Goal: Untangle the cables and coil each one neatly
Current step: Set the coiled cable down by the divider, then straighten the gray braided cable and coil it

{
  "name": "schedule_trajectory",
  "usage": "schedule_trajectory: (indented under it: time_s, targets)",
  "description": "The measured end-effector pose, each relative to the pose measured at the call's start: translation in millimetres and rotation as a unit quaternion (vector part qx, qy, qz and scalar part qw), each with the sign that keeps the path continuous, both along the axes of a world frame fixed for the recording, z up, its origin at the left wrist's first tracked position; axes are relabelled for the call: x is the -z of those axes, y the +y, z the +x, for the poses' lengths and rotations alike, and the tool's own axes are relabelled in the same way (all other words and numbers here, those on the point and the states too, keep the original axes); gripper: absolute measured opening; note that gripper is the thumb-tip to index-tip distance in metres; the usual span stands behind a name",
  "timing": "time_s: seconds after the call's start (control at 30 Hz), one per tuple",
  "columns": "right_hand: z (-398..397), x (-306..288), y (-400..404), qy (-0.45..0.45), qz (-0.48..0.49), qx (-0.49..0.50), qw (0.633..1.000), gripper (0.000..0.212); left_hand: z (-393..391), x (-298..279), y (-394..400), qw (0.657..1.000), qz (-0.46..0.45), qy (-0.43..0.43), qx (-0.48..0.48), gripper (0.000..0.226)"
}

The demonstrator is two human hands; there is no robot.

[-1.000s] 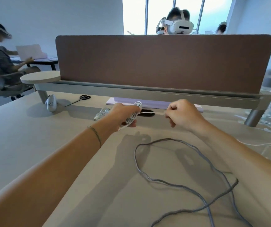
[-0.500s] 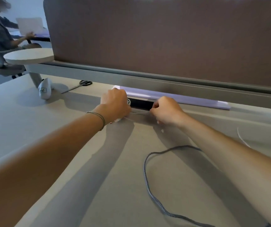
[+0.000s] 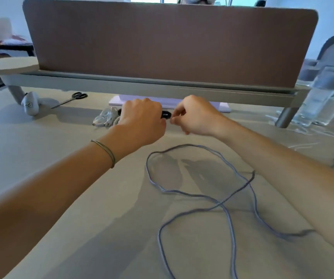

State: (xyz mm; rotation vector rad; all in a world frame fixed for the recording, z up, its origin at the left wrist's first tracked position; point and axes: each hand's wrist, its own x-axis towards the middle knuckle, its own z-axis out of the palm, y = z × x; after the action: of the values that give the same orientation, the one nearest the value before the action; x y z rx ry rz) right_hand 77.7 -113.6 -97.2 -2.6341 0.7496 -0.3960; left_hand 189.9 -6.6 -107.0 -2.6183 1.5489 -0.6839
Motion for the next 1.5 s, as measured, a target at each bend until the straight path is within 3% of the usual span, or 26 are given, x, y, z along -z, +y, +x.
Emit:
schedule_trajectory:
  time_s: [0.27, 0.43, 0.57, 0.7, 0.83, 0.97, 1.03, 1.13, 1.3, 1.4, 1.5]
  targets:
    - [-122, 3, 45, 0.0, -0.001, -0.018, 1.0, 0.021, -121, 11, 48, 0.983, 0.014, 0.13, 0.13, 0.035]
    - [-199, 19, 39, -0.105, -0.058, 0.086, 0.989, 0.022, -173, 41, 58, 0.952, 0.081, 0.22, 0.199, 0.058]
    - [-262, 42, 18, -0.026, -0.032, 0.154, 0.987, 0.019, -153, 60, 54, 0.962, 0.061, 0.2, 0.177, 0.02]
    - [-292, 81, 21, 0.028, -0.033, 0.153, 0.987, 0.017, -131, 50, 48, 0.987, 0.093, 0.095, 0.091, 0.019]
    - [-280, 88, 32, -0.045, 0.02, 0.089, 0.995, 0.017, -144, 40, 24, 0.983, -0.008, 0.133, 0.123, 0.039]
    - [-274, 74, 10, -0.139, 0.032, 0.157, 0.977, 0.018, -171, 40, 7, 0.942, -0.103, 0.175, 0.267, 0.039]
    - [-290, 55, -3, -0.064, 0.038, 0.142, 0.987, 0.021, -182, 46, 6, 0.923, -0.092, 0.2, 0.315, 0.031]
    - [-314, 41, -6, 0.143, 0.038, 0.083, 0.985, 0.028, -195, 56, 8, 0.898, -0.059, 0.281, 0.333, 0.02]
    - [-308, 52, 3, 0.194, -0.024, 0.06, 0.979, 0.004, -215, 62, -1, 0.859, -0.014, 0.383, 0.339, 0.012]
    - [-300, 59, 16, 0.176, -0.09, 0.039, 0.979, 0.004, -224, 72, 2, 0.883, 0.06, 0.323, 0.335, 0.016]
    - [-291, 71, 25, 0.148, -0.134, 0.025, 0.98, 0.009, -225, 78, 8, 0.921, 0.077, 0.161, 0.347, 0.013]
